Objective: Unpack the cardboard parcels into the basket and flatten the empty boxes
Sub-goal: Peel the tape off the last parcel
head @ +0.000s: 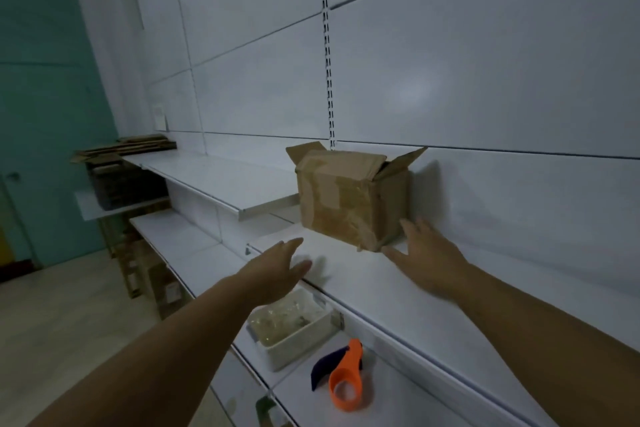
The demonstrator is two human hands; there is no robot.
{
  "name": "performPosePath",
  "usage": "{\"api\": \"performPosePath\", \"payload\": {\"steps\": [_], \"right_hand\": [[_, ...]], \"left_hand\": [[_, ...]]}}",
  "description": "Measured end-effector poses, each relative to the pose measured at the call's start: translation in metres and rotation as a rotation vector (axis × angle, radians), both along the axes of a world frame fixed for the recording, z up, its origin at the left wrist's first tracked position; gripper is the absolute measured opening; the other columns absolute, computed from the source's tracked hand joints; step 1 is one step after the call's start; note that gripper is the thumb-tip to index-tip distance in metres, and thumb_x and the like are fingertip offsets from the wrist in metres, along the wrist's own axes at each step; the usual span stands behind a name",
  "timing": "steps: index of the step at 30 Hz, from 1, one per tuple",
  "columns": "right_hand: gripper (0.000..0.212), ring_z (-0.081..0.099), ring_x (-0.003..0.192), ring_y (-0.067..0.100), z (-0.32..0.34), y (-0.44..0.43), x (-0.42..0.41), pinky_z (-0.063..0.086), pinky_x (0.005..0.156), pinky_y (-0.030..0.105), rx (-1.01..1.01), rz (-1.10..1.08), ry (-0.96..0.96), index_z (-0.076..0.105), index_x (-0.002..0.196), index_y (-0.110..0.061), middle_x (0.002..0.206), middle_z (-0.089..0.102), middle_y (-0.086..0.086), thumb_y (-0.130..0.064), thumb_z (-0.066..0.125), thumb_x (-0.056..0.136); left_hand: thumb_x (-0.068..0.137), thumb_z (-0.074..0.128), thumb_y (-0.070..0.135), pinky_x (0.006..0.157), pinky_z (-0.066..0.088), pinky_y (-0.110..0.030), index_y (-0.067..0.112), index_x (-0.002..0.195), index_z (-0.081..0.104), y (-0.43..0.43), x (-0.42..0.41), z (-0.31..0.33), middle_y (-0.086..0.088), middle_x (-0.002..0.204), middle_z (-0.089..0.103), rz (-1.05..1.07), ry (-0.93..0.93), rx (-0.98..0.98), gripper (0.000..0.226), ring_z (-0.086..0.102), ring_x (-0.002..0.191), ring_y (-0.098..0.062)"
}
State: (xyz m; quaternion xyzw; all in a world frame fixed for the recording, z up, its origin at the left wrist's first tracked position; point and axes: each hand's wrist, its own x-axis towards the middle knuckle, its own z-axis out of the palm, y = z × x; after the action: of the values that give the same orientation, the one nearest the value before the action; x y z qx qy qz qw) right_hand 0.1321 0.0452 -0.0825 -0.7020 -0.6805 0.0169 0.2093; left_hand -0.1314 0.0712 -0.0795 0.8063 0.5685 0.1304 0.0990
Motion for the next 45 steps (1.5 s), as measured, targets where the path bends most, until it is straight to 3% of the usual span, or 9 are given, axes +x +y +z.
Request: {"api": "performPosePath", "payload": {"steps": [9,13,16,19,27,34,38,41,45], "right_hand": [[0.078,0.036,0.132,0.024,-0.034,0.052,-0.003,0.033,0.107,0.035,0.056,0.004,0.448,0.015,0.148,-0.019,0.151,0.030,0.005,-0.047,0.055,0.087],[0.072,0.037,0.131,0.015,-0.035,0.051,-0.006,0.031,0.107,0.029,0.115,0.000,0.393,0.021,0.147,-0.021,0.148,0.034,-0.002,-0.043,0.055,0.088],[0.070,0.034,0.125,0.001,-0.035,0.045,-0.008,0.025,0.101,0.016,0.114,-0.015,0.382,0.024,0.143,-0.031,0.141,0.034,-0.015,-0.051,0.054,0.083],[0.070,0.035,0.119,-0.007,-0.030,0.043,-0.013,0.026,0.094,0.006,0.089,-0.054,0.390,0.022,0.132,-0.046,0.132,0.034,-0.025,-0.062,0.051,0.071],[0.089,0.036,0.128,-0.004,-0.028,0.053,-0.015,0.030,0.104,0.021,-0.057,-0.140,0.321,0.013,0.144,-0.038,0.142,0.031,-0.021,-0.065,0.055,0.071],[0.050,0.058,0.103,-0.006,-0.016,0.054,-0.051,0.042,0.079,0.006,0.101,-0.342,0.621,0.053,0.123,-0.029,0.114,0.061,-0.020,-0.057,0.050,0.082],[0.050,0.067,0.094,0.018,0.007,0.033,-0.068,0.051,0.090,0.031,0.214,-0.440,0.682,0.070,0.100,-0.011,0.100,0.073,0.005,-0.052,0.043,0.089],[0.063,0.071,0.080,0.021,0.042,0.000,-0.080,0.057,0.075,0.028,0.236,-0.468,0.754,0.073,0.090,-0.009,0.084,0.075,0.008,-0.063,0.043,0.080],[0.082,0.070,0.062,0.030,0.089,-0.038,-0.087,0.055,0.052,0.025,0.148,-0.376,0.847,0.072,0.075,0.001,0.070,0.071,0.021,-0.071,0.034,0.070]], "left_hand": [[0.094,0.047,0.042,0.105,0.034,-0.037,0.019,0.146,0.027,0.097,-0.011,-0.007,-0.007,0.148,0.038,-0.004,-0.082,-0.055,0.060,0.042,0.130,-0.025],[0.095,0.045,0.034,0.103,0.033,-0.033,0.011,0.146,0.023,0.143,-0.006,-0.015,-0.012,0.145,0.039,0.009,-0.107,-0.023,0.060,0.043,0.129,-0.027],[0.092,0.048,0.031,0.099,0.037,-0.033,0.016,0.149,0.015,0.172,0.002,-0.018,-0.005,0.143,0.045,-0.037,-0.337,-0.042,0.068,0.046,0.127,-0.025],[0.084,0.051,0.028,0.091,0.047,-0.035,0.028,0.140,0.035,0.190,0.011,-0.020,0.005,0.122,0.060,-0.097,-0.538,-0.082,0.058,0.056,0.115,-0.022],[0.081,0.053,0.040,0.079,0.053,-0.040,0.028,0.116,0.051,0.215,0.014,-0.036,0.006,0.100,0.066,-0.203,-0.683,-0.110,0.038,0.062,0.089,-0.017],[0.075,0.070,0.031,0.063,0.048,-0.016,0.043,0.093,0.057,0.193,-0.001,-0.025,0.024,0.088,0.066,-0.455,-0.970,-0.146,0.025,0.061,0.090,0.003],[0.073,0.073,0.037,0.076,0.036,-0.002,0.048,0.112,0.046,0.163,-0.008,0.000,0.030,0.109,0.052,-0.516,-1.164,0.105,0.049,0.046,0.100,0.021],[0.076,0.072,0.032,0.084,0.033,-0.004,0.032,0.122,0.047,0.150,-0.008,0.037,0.014,0.118,0.053,-0.553,-1.176,0.286,0.052,0.048,0.106,0.009],[0.074,0.063,0.045,0.078,0.035,-0.006,0.033,0.128,0.046,0.135,0.001,0.112,0.020,0.119,0.047,-0.719,-0.992,0.427,0.058,0.046,0.102,0.008]]}}
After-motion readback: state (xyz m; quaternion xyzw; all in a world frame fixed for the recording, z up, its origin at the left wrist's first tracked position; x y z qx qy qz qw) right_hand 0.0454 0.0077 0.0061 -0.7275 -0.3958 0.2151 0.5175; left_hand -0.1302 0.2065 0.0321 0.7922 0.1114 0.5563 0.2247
